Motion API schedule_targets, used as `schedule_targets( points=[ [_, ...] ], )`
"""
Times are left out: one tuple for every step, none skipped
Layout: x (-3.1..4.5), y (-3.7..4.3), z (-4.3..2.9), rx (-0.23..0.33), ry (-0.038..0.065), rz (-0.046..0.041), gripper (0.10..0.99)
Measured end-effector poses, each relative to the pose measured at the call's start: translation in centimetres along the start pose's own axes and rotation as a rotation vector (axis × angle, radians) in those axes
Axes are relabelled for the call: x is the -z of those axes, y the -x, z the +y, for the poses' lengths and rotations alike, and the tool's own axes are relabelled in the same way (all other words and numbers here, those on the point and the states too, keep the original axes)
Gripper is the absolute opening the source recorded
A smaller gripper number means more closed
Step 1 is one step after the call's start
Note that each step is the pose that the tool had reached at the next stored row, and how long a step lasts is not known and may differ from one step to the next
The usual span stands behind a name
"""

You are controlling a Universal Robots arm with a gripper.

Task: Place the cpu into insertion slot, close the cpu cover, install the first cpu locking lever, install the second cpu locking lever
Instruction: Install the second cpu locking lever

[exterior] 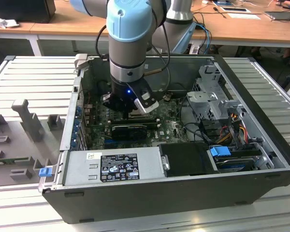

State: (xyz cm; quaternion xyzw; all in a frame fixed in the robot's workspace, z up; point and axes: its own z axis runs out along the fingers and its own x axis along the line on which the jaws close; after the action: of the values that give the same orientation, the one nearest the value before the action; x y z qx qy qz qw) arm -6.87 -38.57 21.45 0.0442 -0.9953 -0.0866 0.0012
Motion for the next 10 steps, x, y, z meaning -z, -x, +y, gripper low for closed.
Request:
schedule_targets(
  points=[
    [0.00, -0.09, -0.07, 0.000, 0.002, -0.0001, 0.106],
    [-0.01, -0.11, -0.17, 0.000, 0.004, -0.0004, 0.106],
    [-0.02, -0.12, -0.23, 0.000, 0.006, -0.0006, 0.106],
    [-0.04, -0.14, -0.27, 0.000, 0.009, -0.0009, 0.106],
    [-0.08, -0.17, -0.31, 0.000, 0.014, -0.0012, 0.106],
    [-0.14, -0.19, -0.37, 0.000, 0.017, -0.0015, 0.106],
    [-0.24, -0.23, -0.46, 0.000, 0.020, -0.0019, 0.106],
    [-0.29, -0.30, -0.52, 0.000, 0.024, -0.0025, 0.106],
    [-0.35, -0.47, -0.60, 0.000, 0.033, -0.0037, 0.106],
    [-0.40, -0.54, -0.65, 0.001, 0.043, -0.0047, 0.106]
  ],
)
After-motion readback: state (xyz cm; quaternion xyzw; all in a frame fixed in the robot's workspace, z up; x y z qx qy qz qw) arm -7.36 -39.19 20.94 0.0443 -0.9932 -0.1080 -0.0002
